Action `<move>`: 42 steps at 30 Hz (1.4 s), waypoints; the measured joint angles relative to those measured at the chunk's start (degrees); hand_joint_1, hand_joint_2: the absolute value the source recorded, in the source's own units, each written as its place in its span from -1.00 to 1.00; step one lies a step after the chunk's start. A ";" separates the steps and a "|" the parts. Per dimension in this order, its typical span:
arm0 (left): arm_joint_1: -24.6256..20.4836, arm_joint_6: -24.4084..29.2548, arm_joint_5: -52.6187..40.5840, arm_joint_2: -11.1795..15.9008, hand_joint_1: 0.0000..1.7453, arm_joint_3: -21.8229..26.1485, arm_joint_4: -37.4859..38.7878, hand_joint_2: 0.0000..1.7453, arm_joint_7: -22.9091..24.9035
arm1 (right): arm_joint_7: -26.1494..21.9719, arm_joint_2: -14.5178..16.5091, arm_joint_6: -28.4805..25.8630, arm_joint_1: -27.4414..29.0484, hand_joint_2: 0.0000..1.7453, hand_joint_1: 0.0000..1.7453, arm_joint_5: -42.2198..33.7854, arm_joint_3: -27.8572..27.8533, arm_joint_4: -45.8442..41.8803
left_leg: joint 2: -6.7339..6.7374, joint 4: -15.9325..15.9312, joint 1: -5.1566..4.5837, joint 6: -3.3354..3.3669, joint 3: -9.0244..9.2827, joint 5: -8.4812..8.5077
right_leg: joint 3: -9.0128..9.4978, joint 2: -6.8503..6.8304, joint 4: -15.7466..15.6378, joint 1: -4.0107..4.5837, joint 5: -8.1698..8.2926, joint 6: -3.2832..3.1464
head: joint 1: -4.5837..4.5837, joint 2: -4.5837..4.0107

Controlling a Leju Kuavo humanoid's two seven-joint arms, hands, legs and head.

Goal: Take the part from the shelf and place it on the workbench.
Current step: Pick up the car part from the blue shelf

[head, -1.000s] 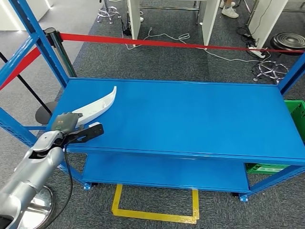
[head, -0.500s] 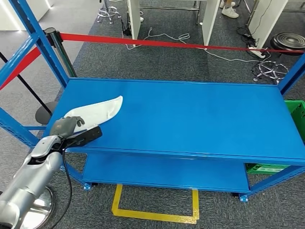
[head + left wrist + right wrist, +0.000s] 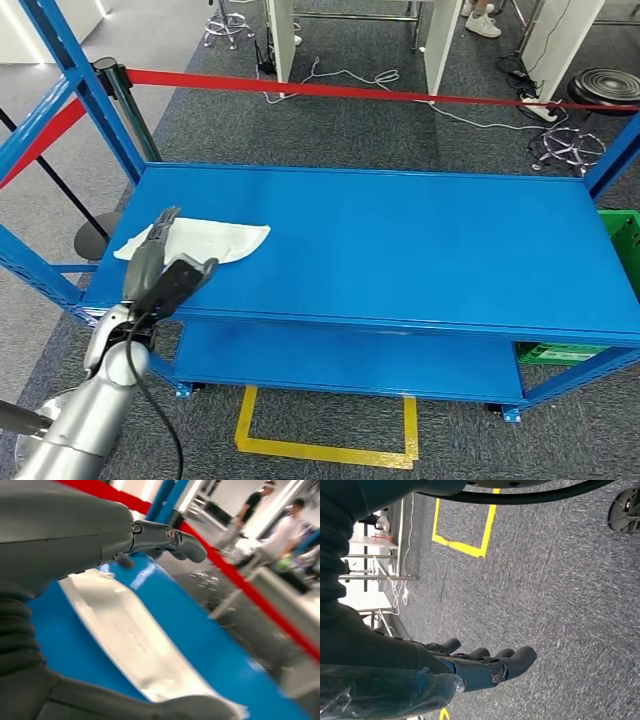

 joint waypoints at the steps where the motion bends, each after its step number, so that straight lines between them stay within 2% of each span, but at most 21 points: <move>1: 0.64 0.04 1.38 -0.46 -1.00 0.26 -1.21 -1.00 -1.02 | 0.00 0.00 -0.01 0.00 1.00 -1.00 0.07 0.00 0.00 | 0.00 0.00 0.00 0.00 0.00 0.00 | 0.00 -0.01 0.00 0.00 0.00 0.00 | 0.01 0.00; 5: 2.31 0.39 2.64 -1.72 -1.00 0.49 -5.09 -1.00 -1.45 | 0.00 0.00 -0.14 -0.03 1.00 -1.00 0.16 0.00 0.00 | -0.02 0.00 0.01 0.00 -0.01 0.01 | 0.01 -0.05 0.00 0.01 0.00 0.00 | 0.01 0.00; 9: 2.54 0.59 2.10 -1.96 -1.00 0.50 -6.46 1.00 -1.18 | 0.00 0.00 -0.27 -0.02 1.00 -1.00 0.23 0.00 0.00 | -0.01 0.00 0.00 0.00 -0.01 0.01 | 0.01 -0.03 0.00 0.01 0.00 0.00 | 0.01 0.00; 13: 2.52 1.37 -0.99 -1.85 -1.00 0.47 -6.62 1.00 -0.12 | 0.04 0.00 -0.27 -0.03 1.00 -1.00 0.25 0.00 0.00 | -0.01 0.00 0.00 0.01 -0.01 0.02 | 0.02 -0.05 0.00 0.01 0.01 0.00 | 0.02 0.00; 18: 1.16 1.40 -10.77 -0.30 -1.00 -0.11 -6.05 1.00 4.86 | 0.05 0.00 -0.26 -0.03 1.00 -1.00 0.19 0.00 0.00 | -0.01 0.00 0.00 0.01 0.00 0.02 | 0.00 -0.03 0.00 0.01 0.01 0.00 | 0.02 0.00; 20: 0.13 -0.79 -13.29 0.76 -1.00 -0.66 -5.44 1.00 6.84 | 0.01 0.00 -0.26 -0.02 1.00 -1.00 0.05 0.00 0.00 | -0.01 0.00 0.01 0.02 0.00 0.03 | 0.00 -0.05 0.00 0.01 0.01 0.00 | 0.01 0.00; 25: -4.71 -11.55 -17.61 6.70 -1.00 -3.74 -1.19 1.00 10.75 | -0.28 -0.02 -0.25 0.01 1.00 -1.00 -0.21 -0.01 0.00 | 0.04 0.00 0.02 -0.02 -0.01 0.09 | -0.05 0.09 0.01 0.06 0.05 -0.03 | 0.00 0.00; 28: -7.57 -13.37 -18.03 10.05 -1.00 -4.83 1.24 1.00 11.12 | -0.28 -0.02 -0.24 0.13 1.00 -1.00 -0.21 -0.02 0.00 | 0.08 0.00 0.02 -0.03 -0.01 0.09 | -0.08 0.13 0.02 0.08 0.08 -0.04 | -0.01 0.00; 34: -10.24 -16.08 -18.28 13.31 -1.00 -6.81 3.73 1.00 12.39 | -0.33 -0.02 -0.24 0.09 1.00 -1.00 -0.25 -0.03 0.00 | 0.07 0.00 0.03 -0.03 -0.06 0.09 | -0.09 0.10 0.02 0.07 0.07 -0.04 | 0.02 0.00; 38: -14.35 -21.11 -16.76 16.64 -1.00 -8.64 6.23 1.00 12.23 | -0.55 -0.02 -0.24 0.13 1.00 -1.00 -0.26 -0.22 0.00 | 0.08 0.00 0.03 -0.03 -0.08 0.09 | -0.11 0.13 0.02 0.07 0.10 -0.01 | 0.01 0.00; 42: -17.23 -23.05 -15.43 19.42 -1.00 -9.77 8.01 1.00 11.73 | -0.84 -0.02 -0.24 0.11 1.00 -1.00 -0.26 -0.53 0.00 | 0.08 0.00 0.03 -0.03 -0.07 0.10 | -0.11 0.13 0.02 0.08 0.11 -0.01 | 0.00 0.00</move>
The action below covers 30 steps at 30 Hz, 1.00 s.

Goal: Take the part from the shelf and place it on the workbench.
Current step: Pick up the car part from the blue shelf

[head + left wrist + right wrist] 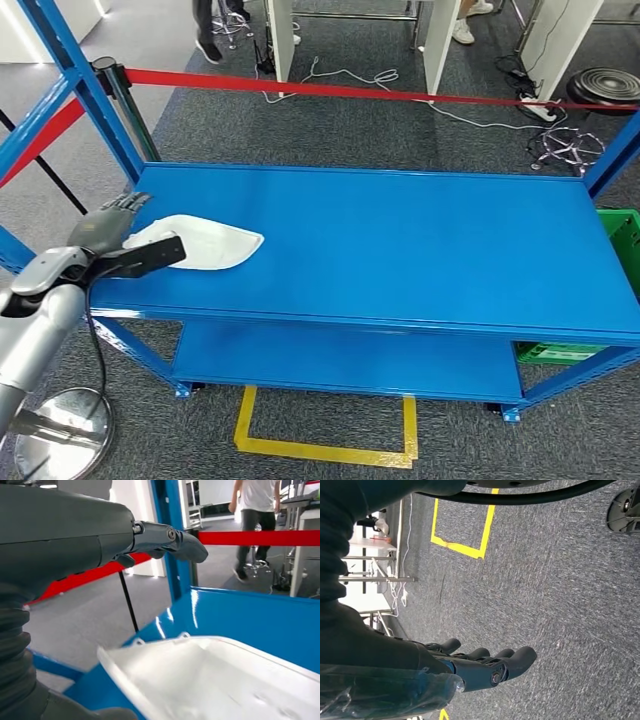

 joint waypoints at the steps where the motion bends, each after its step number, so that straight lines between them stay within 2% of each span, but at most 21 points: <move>1: -0.31 -0.13 0.16 0.39 -1.00 -0.19 0.31 1.00 -0.01 | -0.05 0.00 0.00 0.00 1.00 -1.00 0.00 -0.10 0.00 | 0.00 0.00 0.00 0.00 0.00 0.00 | 0.00 0.00 0.00 0.00 0.00 0.00 | 0.00 0.00; 7: -1.34 -1.29 1.67 1.97 -1.00 -1.55 1.62 1.00 0.03 | -0.19 0.00 0.04 -0.03 1.00 -1.00 0.05 -0.38 0.00 | 0.00 0.00 0.00 0.00 -0.02 0.00 | -0.01 0.00 0.00 0.00 0.00 0.00 | 0.01 0.00; 12: -2.27 -4.13 6.19 4.48 -1.00 -3.83 2.27 1.00 -0.16 | -0.26 -0.01 0.25 -0.03 1.00 -1.00 0.34 -0.39 0.00 | 0.00 0.00 0.00 0.00 -0.02 0.00 | -0.01 0.01 0.00 0.00 0.00 0.00 | 0.00 0.00; 16: -2.55 -2.95 7.28 5.71 -1.00 -5.20 3.30 1.00 -0.25 | -0.31 -0.02 0.34 -0.06 1.00 -1.00 0.67 -0.39 0.00 | 0.00 0.00 0.00 0.00 -0.02 0.00 | -0.01 -0.01 0.00 0.00 0.00 0.00 | 0.01 0.00; 23: -2.57 0.32 5.87 5.45 -1.00 -6.81 5.97 1.00 -0.96 | -0.32 -0.02 0.49 -0.11 1.00 -1.00 1.14 -0.39 0.00 | 0.00 0.00 -0.01 0.00 -0.02 0.00 | -0.01 -0.01 -0.01 -0.01 0.00 0.00 | 0.00 0.00; 30: -2.51 3.74 3.13 2.22 -1.00 -8.01 10.86 1.00 -2.61 | -0.36 -0.02 0.65 -0.21 1.00 -1.00 1.93 -0.39 0.00 | -0.01 0.00 -0.01 0.00 -0.02 0.00 | -0.01 -0.01 -0.01 -0.04 0.00 0.00 | 0.01 0.00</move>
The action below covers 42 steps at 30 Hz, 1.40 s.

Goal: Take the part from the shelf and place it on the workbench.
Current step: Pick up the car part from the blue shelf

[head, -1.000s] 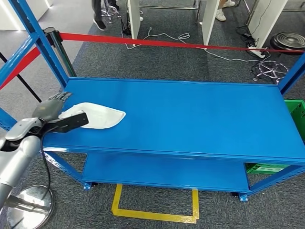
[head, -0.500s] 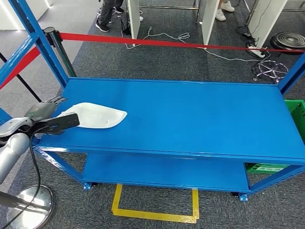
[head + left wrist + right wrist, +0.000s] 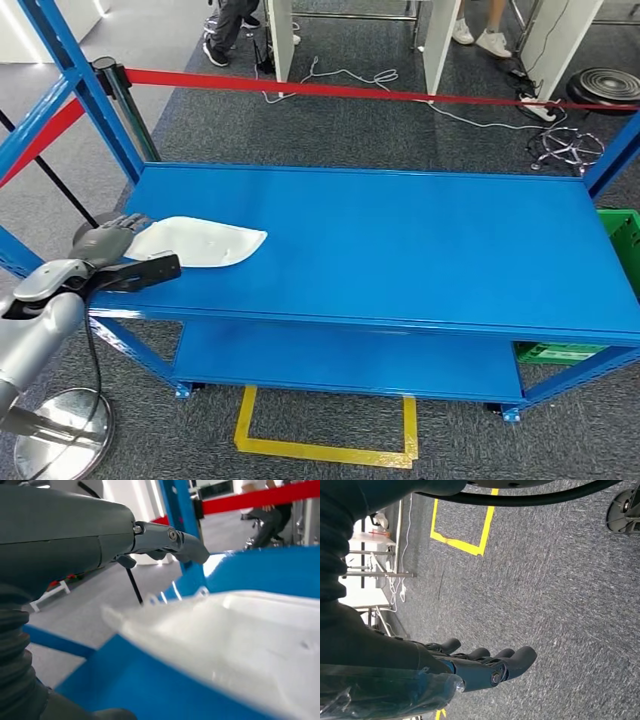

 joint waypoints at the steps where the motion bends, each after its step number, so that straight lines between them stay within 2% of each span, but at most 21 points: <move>1: 0.00 0.07 -0.16 -0.43 -1.00 -0.21 0.58 1.00 -0.15 | -0.02 0.00 0.02 0.00 1.00 -1.00 0.09 0.00 0.00 | 0.00 0.00 0.00 0.00 0.00 0.00 | 0.00 0.00 0.00 0.00 0.00 0.00 | 0.00 0.00; 14: -2.18 3.34 -2.86 -5.68 -1.00 -1.88 8.60 1.00 -2.49 | -0.04 -0.02 0.21 -0.03 1.00 -1.00 0.66 0.05 0.00 | 0.00 0.01 0.00 0.00 0.01 0.01 | 0.01 -0.02 0.00 0.00 0.01 0.00 | 0.00 0.01; 21: -4.75 7.10 -5.83 -9.32 -1.00 -2.25 13.94 1.00 -3.20 | -0.05 -0.02 0.49 -0.12 1.00 -1.00 1.22 0.11 0.00 | 0.00 0.01 0.00 0.05 0.01 0.04 | 0.03 0.00 0.00 -0.02 0.08 0.06 | 0.01 0.00; 28: -5.51 8.66 -6.05 -10.66 -0.92 -2.11 16.19 1.00 -3.76 | -0.01 -0.02 0.68 -0.10 1.00 -1.00 1.30 0.11 0.00 | -0.01 0.01 0.00 0.06 0.01 0.05 | 0.02 -0.01 0.00 -0.01 0.09 0.06 | 0.00 0.00; 31: -5.50 8.97 -6.02 -10.97 0.31 -1.94 16.53 1.00 -3.94 | 0.04 -0.02 0.79 -0.10 1.00 -1.00 1.31 0.11 0.00 | -0.01 0.01 0.00 0.06 0.00 0.05 | 0.01 0.00 0.00 -0.01 0.09 0.06 | 0.00 0.00; 32: -5.50 9.00 -6.02 -11.05 0.79 -1.92 16.63 1.00 -3.98 | 0.05 -0.02 0.81 -0.10 1.00 -1.00 1.31 0.11 0.00 | -0.01 0.01 0.00 0.06 0.00 0.05 | 0.02 -0.01 0.00 -0.01 0.09 0.06 | 0.00 0.00; 35: -5.49 9.05 -5.99 -11.21 1.00 -1.87 16.83 1.00 -4.05 | 0.06 -0.02 0.81 -0.09 1.00 -1.00 1.32 0.11 0.00 | -0.01 0.01 0.00 0.06 0.00 0.05 | 0.02 -0.01 0.00 -0.01 0.09 0.06 | 0.00 0.00; 42: -5.22 8.95 -5.59 -11.33 1.00 -1.44 16.98 1.00 -4.52 | -0.02 -0.04 0.90 -0.07 1.00 -1.00 1.56 0.11 0.00 | -0.01 0.01 0.00 0.06 -0.02 0.05 | 0.02 -0.01 0.00 -0.02 0.09 0.06 | 0.00 0.00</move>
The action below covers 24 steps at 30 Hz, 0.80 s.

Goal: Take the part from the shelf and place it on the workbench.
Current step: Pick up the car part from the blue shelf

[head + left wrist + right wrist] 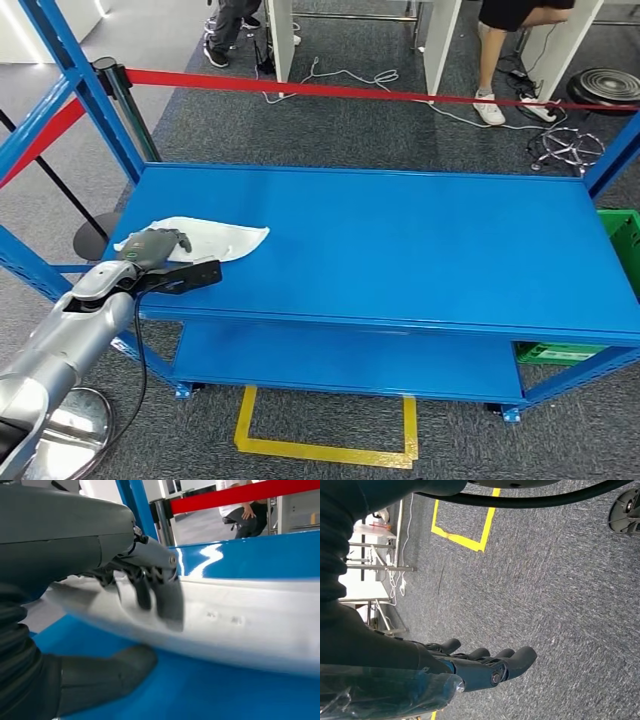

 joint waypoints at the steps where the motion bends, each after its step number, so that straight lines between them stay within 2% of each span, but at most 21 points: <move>1: 0.10 -0.05 0.06 0.03 1.00 0.16 -0.01 1.00 -0.10 | -0.04 0.00 0.00 0.01 1.00 -1.00 0.02 0.00 0.00 | 0.00 0.00 0.00 0.00 0.00 0.00 | 0.00 0.00 0.00 0.00 0.00 0.00 | 0.00 0.00; 24: 0.76 -0.39 -0.47 1.16 1.00 2.47 -0.07 1.00 -0.56 | -0.18 0.00 -0.09 0.02 1.00 -1.00 -0.10 0.00 0.00 | -0.01 0.00 0.00 -0.01 0.05 0.03 | 0.07 -0.02 0.00 0.00 0.01 0.00 | 0.01 0.00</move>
